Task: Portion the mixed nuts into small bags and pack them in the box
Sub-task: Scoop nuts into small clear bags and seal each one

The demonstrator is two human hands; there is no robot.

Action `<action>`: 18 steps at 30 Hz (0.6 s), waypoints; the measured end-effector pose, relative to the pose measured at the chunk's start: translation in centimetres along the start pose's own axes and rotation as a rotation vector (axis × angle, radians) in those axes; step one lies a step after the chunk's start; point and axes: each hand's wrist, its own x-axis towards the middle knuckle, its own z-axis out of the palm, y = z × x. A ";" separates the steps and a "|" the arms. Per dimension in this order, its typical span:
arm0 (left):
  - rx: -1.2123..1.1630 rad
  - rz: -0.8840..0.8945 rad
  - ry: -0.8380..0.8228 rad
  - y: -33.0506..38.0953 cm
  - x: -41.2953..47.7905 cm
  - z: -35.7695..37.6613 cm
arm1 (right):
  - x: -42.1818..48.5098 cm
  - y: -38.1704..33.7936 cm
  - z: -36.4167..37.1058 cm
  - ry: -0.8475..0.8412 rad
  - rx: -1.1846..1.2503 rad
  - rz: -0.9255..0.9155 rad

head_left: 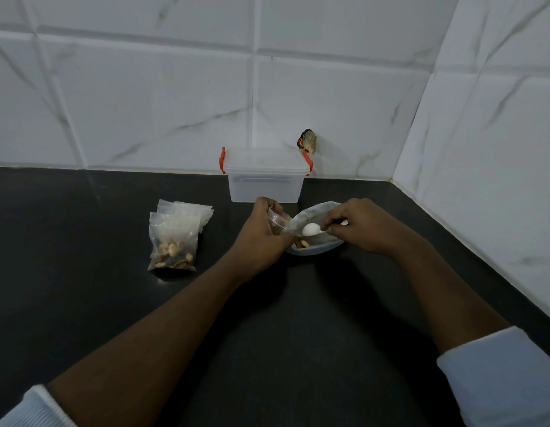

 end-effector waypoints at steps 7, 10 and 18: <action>0.019 -0.050 -0.053 0.1 0.3 -0.3 | -0.4 -1.9 -0.2 -0.043 0.171 -0.039; 0.078 -0.058 -0.095 0.3 0.2 -0.5 | -0.5 -2.2 -0.3 -0.057 0.208 -0.023; 0.152 -0.007 -0.049 0.0 0.2 -0.4 | -0.8 -2.3 -0.1 -0.126 0.627 0.195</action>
